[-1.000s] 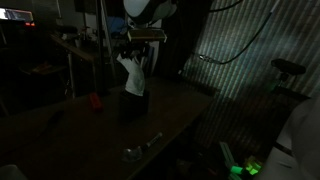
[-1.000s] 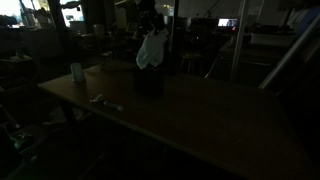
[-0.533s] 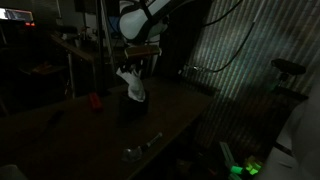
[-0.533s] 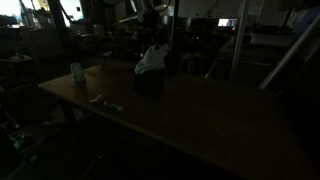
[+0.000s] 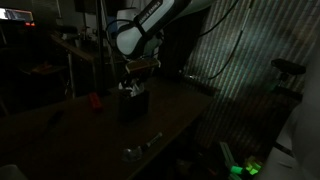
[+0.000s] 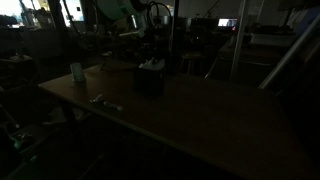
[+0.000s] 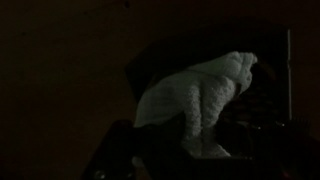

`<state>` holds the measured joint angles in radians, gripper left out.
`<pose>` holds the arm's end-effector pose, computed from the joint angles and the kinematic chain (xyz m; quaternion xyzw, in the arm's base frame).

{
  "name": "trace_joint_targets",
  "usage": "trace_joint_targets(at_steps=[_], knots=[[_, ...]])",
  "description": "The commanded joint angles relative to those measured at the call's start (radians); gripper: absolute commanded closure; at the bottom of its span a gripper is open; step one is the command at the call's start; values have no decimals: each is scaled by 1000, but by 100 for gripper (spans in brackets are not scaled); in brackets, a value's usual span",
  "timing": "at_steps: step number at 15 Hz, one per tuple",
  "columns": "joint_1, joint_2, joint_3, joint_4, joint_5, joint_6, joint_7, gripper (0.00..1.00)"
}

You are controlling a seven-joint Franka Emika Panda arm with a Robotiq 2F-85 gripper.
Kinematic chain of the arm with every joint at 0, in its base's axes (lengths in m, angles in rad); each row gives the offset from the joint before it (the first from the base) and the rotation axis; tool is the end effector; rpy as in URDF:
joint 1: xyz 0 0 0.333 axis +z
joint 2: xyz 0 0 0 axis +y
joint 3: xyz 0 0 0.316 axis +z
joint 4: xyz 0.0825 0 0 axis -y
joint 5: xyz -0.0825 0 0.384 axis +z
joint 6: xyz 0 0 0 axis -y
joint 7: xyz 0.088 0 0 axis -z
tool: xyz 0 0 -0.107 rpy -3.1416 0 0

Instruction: Pick up the white towel and place it inside the black basket

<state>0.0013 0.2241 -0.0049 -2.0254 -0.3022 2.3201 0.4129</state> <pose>0.5972 -0.0075 0.3460 0.9870 -0.1077 0.0573 0.1048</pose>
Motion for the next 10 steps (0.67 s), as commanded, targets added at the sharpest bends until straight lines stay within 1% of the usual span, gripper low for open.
trace_joint_targets(at_steps=[1,6,10], knots=[[-1,-6,-5,-14,77,-47,-150,95],[-22,15,14,-17,248,-45,-339,95],[-44,45,32,-7,404,-74,-514,95]])
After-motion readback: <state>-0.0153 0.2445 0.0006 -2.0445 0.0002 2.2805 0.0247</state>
